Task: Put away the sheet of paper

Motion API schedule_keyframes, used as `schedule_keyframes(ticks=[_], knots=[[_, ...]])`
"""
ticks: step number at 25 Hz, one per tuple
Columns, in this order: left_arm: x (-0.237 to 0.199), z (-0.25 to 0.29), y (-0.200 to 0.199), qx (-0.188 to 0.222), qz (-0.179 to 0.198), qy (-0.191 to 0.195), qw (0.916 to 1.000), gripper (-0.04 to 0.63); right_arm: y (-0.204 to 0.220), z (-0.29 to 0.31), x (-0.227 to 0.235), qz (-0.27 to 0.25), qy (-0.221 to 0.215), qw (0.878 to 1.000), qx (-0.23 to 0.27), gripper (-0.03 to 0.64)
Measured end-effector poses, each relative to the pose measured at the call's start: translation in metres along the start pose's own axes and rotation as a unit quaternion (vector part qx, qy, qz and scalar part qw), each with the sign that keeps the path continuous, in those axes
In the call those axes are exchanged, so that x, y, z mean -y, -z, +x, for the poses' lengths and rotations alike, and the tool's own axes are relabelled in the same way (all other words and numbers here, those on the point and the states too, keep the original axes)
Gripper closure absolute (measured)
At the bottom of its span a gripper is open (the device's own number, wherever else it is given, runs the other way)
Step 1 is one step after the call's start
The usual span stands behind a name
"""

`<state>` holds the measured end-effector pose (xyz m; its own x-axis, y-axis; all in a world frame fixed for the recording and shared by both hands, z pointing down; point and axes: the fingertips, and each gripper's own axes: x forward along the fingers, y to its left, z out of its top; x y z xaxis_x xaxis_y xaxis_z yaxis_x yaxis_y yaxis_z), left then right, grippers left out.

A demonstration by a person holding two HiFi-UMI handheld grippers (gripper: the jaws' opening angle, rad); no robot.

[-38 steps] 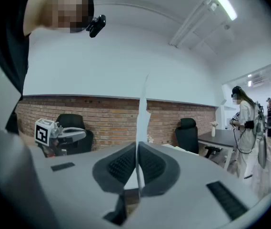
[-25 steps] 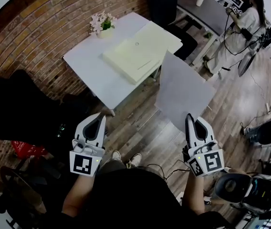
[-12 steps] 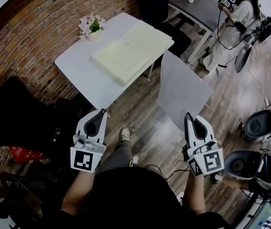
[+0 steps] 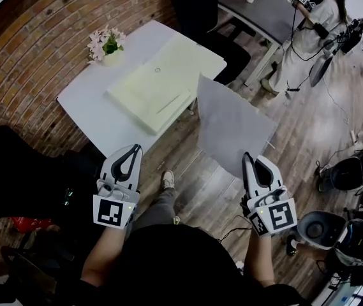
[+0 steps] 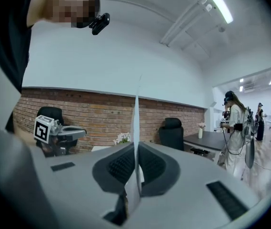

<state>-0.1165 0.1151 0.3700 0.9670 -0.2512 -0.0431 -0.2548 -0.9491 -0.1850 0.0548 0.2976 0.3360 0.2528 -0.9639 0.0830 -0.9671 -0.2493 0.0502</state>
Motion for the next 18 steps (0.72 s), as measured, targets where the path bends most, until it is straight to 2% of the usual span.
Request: schedule_keyframes(ticks=[5, 10, 18], knots=[[-0.035, 0.066, 0.016, -0.013, -0.010, 0.015, 0.9998, 0.565, -0.011, 0.057, 0.031, -0.013, -0.001, 1.000, -0.018, 0.603], [-0.071, 0.118, 0.027, -0.005, -0.007, 0.016, 0.9998, 0.565, -0.013, 0.114, 0.053, -0.016, -0.016, 0.999, -0.038, 0.603], [-0.119, 0.147, 0.047, -0.012, -0.029, -0.005, 0.9995, 0.565, -0.026, 0.194, 0.058, -0.005, -0.042, 0.998, -0.039, 0.603]])
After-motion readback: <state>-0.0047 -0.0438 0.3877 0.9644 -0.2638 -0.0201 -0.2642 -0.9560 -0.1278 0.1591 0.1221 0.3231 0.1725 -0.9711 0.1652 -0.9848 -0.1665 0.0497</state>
